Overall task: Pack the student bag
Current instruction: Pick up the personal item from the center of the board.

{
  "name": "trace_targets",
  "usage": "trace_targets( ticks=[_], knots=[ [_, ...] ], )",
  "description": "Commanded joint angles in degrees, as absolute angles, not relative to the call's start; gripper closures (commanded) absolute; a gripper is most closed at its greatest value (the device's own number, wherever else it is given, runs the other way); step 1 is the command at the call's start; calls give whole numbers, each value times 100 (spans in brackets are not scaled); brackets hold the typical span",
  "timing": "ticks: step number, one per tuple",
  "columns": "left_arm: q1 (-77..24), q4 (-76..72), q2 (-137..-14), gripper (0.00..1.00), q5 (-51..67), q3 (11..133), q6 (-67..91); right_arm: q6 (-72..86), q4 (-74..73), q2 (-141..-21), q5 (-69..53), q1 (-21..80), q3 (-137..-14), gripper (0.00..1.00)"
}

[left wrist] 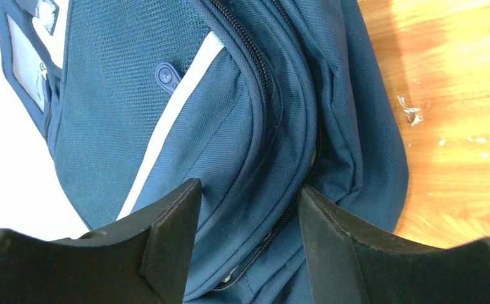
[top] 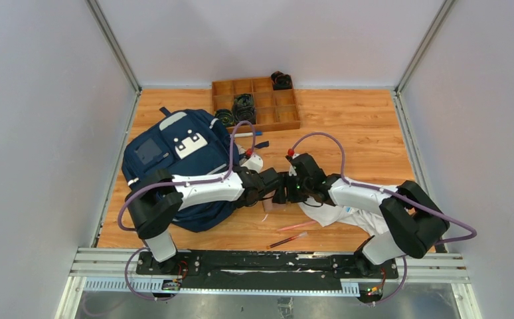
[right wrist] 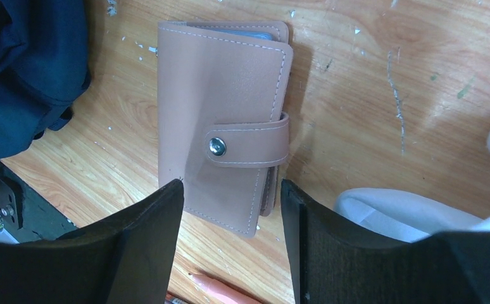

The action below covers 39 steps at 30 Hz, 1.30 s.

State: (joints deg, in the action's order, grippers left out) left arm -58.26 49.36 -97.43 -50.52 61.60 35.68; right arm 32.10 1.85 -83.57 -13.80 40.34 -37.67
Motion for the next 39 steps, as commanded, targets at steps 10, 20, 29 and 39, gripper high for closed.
trace_targets(
  ticks=[10, 20, 29, 39],
  knots=[
    [-5776, 5652, -9673, 89, -6007, 6508, 4272, 3240, 68, -8215, -1357, 3967, -3687, 32],
    [-5209, 5713, -7933, 100, -5734, 6952, 3588, 3181, 573, -8352, -1934, 3983, -3569, 21],
    [-4740, 5374, -7181, 100, -5009, 6821, 3305, 2439, -519, -9321, -56, 4621, -4239, 22],
    [-4592, 5353, -6914, 100, -4791, 6617, 3400, 2590, -1289, -9717, 1084, 5448, -4847, 10]
  ],
)
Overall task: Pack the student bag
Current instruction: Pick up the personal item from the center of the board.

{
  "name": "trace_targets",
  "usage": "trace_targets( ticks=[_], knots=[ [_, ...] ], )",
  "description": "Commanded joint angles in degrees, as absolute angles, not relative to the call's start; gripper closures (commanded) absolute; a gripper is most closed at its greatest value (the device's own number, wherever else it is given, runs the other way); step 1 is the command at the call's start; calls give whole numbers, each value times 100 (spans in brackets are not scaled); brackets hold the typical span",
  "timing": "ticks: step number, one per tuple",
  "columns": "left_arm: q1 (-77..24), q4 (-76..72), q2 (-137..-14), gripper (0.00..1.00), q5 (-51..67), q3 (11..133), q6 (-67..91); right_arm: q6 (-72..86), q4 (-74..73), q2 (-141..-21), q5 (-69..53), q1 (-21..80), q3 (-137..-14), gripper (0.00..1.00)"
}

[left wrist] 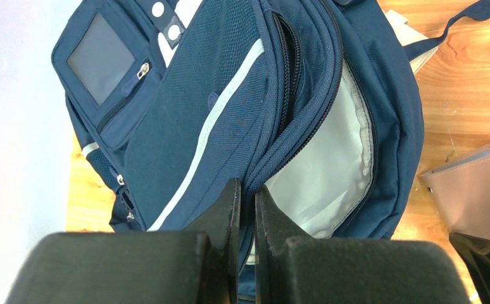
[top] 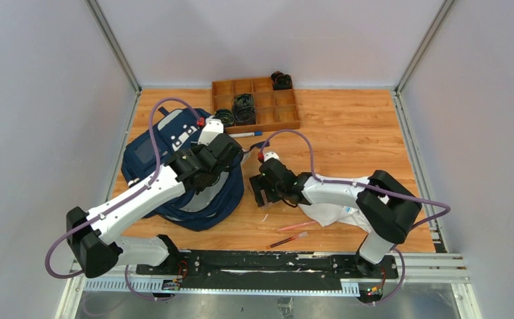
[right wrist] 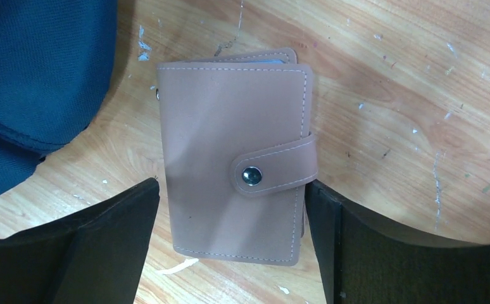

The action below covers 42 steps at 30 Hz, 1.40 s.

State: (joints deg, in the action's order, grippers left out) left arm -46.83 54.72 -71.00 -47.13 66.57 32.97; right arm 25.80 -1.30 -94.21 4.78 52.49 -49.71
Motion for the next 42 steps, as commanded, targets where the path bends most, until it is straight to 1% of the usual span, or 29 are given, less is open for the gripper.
trace_targets(
  ticks=[1, 6, 11, 13, 15, 20, 24, 25, 31, 35, 38, 42],
  knots=[
    [-4588, 5348, -6909, 100, -4786, 6614, 3387, 2539, -1297, -9719, 1195, 5530, -4905, 9],
    [-4556, 5353, -6892, 100, -4790, 6597, 3350, 2246, -1593, -9903, 1883, 5901, -5227, 5],
    [-4460, 5284, -6783, 100, -4622, 6621, 3218, 1930, -1389, -9934, 1763, 6149, -5098, 5],
    [-4435, 5256, -6746, 100, -4497, 6636, 3137, 1875, -1305, -9974, 1715, 6165, -5055, 7],
    [-4417, 5264, -6704, 100, -4422, 6667, 3067, 1827, -1331, -10037, 1760, 6154, -5079, 13],
    [-4332, 5265, -6572, 100, -4276, 6796, 2853, 1780, -1397, -9936, 1664, 6161, -5156, 34],
    [-4260, 5266, -6496, 100, -4163, 6900, 2716, 1809, -1532, -9597, 1620, 6160, -5180, 45],
    [-4236, 5265, -6485, 100, -4099, 6928, 2674, 1805, -1590, -9472, 1624, 6158, -5191, 46],
    [-4032, 5295, -6514, 100, -3478, 7166, 2368, 1712, -2026, -8537, 1671, 6161, -5314, 45],
    [-3825, 5292, -6440, 100, -3004, 7403, 2331, 1579, -2225, -8115, 1515, 6163, -5689, 45],
    [-3746, 5300, -6408, 100, -2851, 7623, 2283, 1535, -2183, -8083, 1308, 6170, -6073, 45],
    [-3601, 5310, -6442, 100, -2646, 7821, 2155, 1528, -1908, -8377, 889, 6187, -6687, 45]
  ],
)
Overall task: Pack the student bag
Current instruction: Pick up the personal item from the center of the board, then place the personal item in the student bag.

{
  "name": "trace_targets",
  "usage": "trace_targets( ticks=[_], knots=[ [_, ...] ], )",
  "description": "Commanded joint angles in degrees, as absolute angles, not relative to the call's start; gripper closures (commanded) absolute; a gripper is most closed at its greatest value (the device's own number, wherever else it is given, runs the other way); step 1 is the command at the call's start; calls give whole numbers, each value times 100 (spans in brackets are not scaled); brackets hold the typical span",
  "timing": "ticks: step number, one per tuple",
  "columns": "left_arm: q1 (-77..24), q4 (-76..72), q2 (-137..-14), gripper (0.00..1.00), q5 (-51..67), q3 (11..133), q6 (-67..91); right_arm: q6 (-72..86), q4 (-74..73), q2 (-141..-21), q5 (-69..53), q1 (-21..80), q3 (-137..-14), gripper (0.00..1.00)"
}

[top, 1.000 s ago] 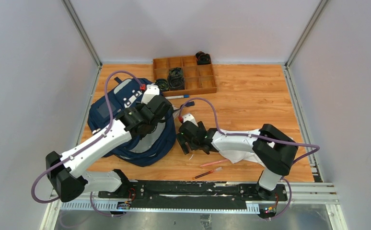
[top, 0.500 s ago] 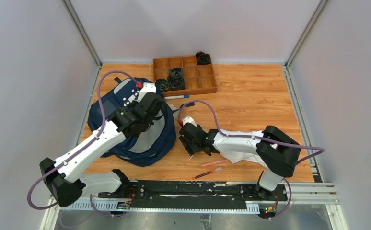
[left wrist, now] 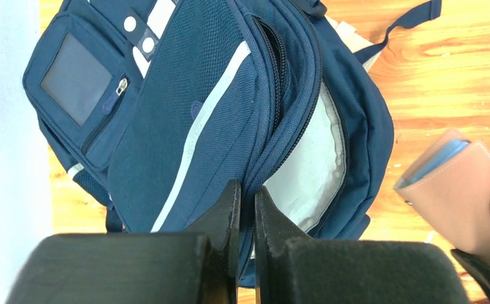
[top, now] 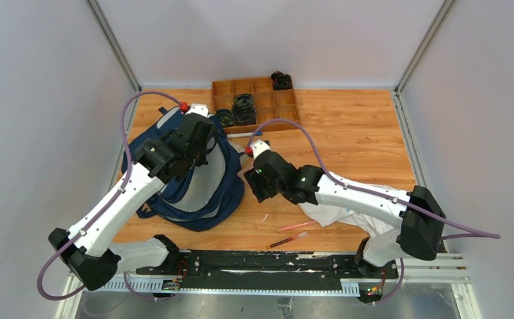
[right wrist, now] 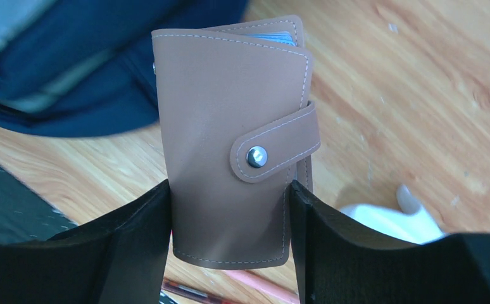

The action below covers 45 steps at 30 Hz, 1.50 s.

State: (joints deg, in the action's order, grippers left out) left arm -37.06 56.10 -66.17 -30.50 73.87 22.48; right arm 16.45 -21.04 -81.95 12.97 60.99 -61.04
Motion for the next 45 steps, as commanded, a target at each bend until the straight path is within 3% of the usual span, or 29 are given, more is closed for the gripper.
trace_targets(
  ticks=[1, 14, 23, 33, 34, 39, 45],
  knots=[
    [-3546, 5327, -6459, 100, -2596, 7893, 2112, 1529, -1880, -8486, 799, 6214, -6868, 45],
    [-2773, 5458, -6691, 100, -1032, 8169, 1749, 1481, -1203, -9688, 858, 6526, -8114, 43],
    [-2615, 5449, -6749, 100, -707, 8135, 1788, 1638, -690, -9528, 888, 6614, -7775, 41],
    [-2414, 5508, -6730, 100, -41, 8249, 1690, 1818, 829, -10638, 989, 6457, -8052, 40],
    [-2396, 5504, -6724, 100, -37, 8238, 1710, 1940, 915, -10840, 955, 6377, -8190, 37],
    [-2257, 5510, -6687, 100, 132, 8114, 1750, 2253, 1594, -11046, 337, 6107, -8194, 2],
    [-2162, 5495, -6668, 100, 187, 7954, 1755, 2316, 2046, -9952, -485, 6109, -7102, 0]
  ],
)
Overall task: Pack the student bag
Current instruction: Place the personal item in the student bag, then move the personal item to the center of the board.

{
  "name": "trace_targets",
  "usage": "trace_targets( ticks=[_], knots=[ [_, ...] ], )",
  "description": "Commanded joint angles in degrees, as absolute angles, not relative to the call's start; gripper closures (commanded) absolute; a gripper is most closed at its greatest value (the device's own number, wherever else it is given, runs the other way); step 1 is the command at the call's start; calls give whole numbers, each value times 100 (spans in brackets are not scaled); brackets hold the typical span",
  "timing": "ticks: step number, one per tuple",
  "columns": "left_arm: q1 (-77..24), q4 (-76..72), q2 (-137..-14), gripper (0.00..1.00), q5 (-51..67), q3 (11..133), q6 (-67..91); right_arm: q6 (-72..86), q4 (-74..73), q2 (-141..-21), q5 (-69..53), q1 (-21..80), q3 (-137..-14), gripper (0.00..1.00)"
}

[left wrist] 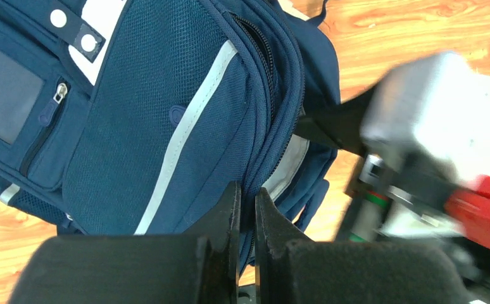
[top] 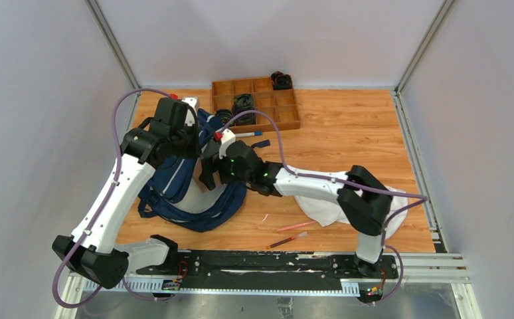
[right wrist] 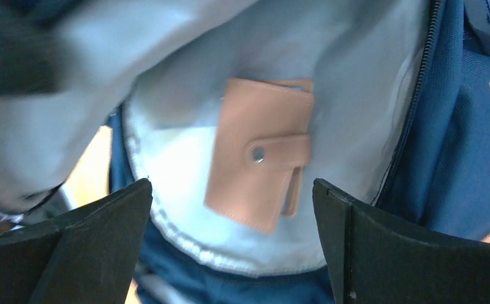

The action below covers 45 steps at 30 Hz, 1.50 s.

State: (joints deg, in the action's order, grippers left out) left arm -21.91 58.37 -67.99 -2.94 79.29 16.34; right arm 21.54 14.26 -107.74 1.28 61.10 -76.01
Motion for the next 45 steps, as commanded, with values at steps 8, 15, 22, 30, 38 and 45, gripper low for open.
trace_targets(
  ticks=[8, 15, 22, 30, 38, 45],
  knots=[
    [-2123, 5487, -6581, 100, -157, 7794, 1786, 2821, 1171, -7953, 1479, 6012, -5191, 6],
    [-2057, 5495, -6462, 100, -118, 7752, 1811, 4280, 643, -8882, -743, 4136, -5181, 43],
    [-2048, 5489, -6412, 100, -77, 7650, 1859, 4614, 894, -10251, -1419, 3823, -5979, 50],
    [-2030, 5494, -6445, 100, 77, 7606, 1828, 5074, 1226, -11500, -1405, 3808, -6782, 54],
    [-2026, 5493, -6379, 100, 9, 7473, 1804, 5278, 884, -12079, -1073, 3810, -7417, 52],
    [-2022, 5502, -6403, 100, 9, 7486, 1762, 5673, 796, -12415, -758, 3808, -7778, 65]
  ],
)
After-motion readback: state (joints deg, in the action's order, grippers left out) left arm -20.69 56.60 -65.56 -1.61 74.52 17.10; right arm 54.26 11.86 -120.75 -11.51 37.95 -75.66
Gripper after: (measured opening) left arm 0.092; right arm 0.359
